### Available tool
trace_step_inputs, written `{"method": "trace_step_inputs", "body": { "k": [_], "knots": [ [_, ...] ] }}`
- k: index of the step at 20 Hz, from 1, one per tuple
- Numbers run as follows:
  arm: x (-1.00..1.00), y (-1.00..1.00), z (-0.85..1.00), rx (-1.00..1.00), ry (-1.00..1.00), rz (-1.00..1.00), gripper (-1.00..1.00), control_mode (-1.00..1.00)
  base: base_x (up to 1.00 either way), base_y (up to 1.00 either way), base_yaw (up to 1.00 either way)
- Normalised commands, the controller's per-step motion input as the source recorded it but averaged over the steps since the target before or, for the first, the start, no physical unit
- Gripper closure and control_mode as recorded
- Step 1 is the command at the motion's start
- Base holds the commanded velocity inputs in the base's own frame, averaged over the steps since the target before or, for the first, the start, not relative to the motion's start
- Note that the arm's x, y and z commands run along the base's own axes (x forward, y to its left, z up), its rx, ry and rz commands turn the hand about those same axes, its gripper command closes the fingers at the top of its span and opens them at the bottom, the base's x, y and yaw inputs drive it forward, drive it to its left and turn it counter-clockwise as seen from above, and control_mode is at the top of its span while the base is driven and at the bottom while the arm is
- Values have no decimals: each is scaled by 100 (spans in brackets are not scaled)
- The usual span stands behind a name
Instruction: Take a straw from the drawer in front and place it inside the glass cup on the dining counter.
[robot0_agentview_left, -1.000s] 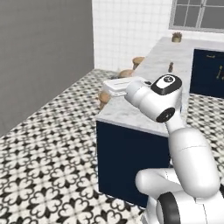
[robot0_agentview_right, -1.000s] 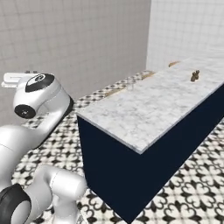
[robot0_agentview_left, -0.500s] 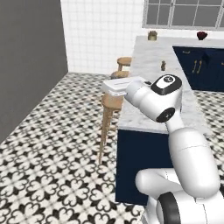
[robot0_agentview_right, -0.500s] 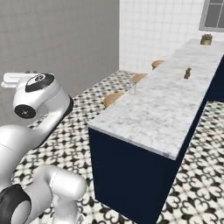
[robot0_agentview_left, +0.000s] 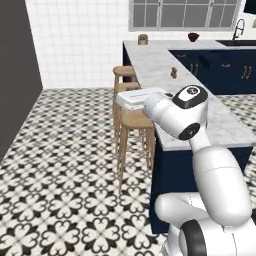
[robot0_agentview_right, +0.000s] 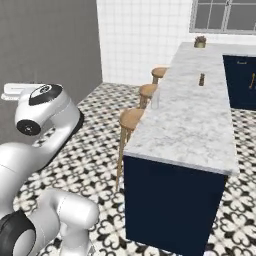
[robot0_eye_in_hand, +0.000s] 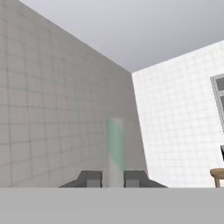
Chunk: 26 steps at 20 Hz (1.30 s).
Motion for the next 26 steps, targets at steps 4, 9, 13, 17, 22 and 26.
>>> {"method": "trace_step_inputs", "body": {
  "k": [4,9,13,17,22,26],
  "knots": [
    [0,0,0,0,0,0,100,100,3,100,-45],
    [0,0,0,0,0,0,100,100,4,100,-46],
    [0,0,0,0,0,0,100,100,8,100,-46],
    [0,0,0,0,0,0,100,100,22,100,-47],
    [0,0,0,0,0,0,100,100,53,100,-50],
    [0,0,0,0,0,0,100,100,75,92,-57]
  ]
}}
